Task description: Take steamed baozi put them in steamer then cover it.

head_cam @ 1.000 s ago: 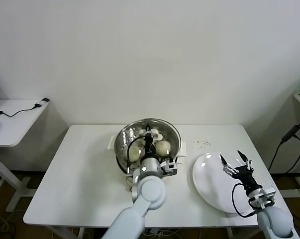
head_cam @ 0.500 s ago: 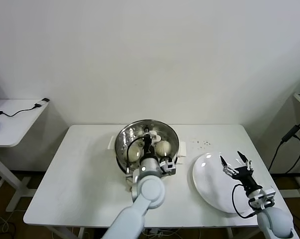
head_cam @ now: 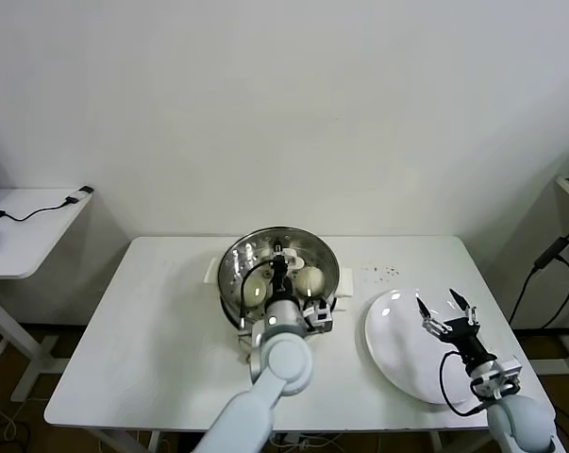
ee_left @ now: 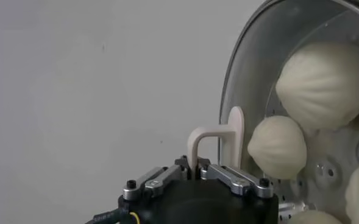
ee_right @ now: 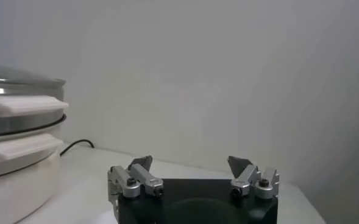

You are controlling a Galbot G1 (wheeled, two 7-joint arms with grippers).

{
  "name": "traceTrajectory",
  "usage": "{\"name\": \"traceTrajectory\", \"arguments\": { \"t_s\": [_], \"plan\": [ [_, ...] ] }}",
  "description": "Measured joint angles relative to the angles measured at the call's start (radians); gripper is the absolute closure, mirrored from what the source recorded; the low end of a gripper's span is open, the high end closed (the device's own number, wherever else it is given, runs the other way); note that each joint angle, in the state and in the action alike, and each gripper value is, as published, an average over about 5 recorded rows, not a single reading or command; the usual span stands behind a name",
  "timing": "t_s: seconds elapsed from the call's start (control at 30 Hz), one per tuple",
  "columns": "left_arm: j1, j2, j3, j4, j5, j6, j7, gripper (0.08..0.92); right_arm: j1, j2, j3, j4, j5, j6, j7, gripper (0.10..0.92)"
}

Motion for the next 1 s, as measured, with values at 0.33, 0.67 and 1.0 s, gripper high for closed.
{"name": "traceTrajectory", "arguments": {
  "t_s": [0.33,0.67,1.0],
  "plan": [
    [0.005,0.000,-0.005,-0.007,0.016,0.000,0.014,0.841,0.002,0.001,0.004,-0.005,-0.002,0.001,-0.005,0.203],
    [0.027,0.018,-0.005,-0.061,0.015,0.001,0.052,0.577,0.016,-0.004,0.005,-0.016,-0.001,-0.003,-0.009,0.203],
    [0.069,0.057,0.009,-0.191,-0.025,0.001,0.090,0.291,0.029,-0.009,0.006,-0.026,-0.001,-0.015,-0.005,0.203]
  ]
}}
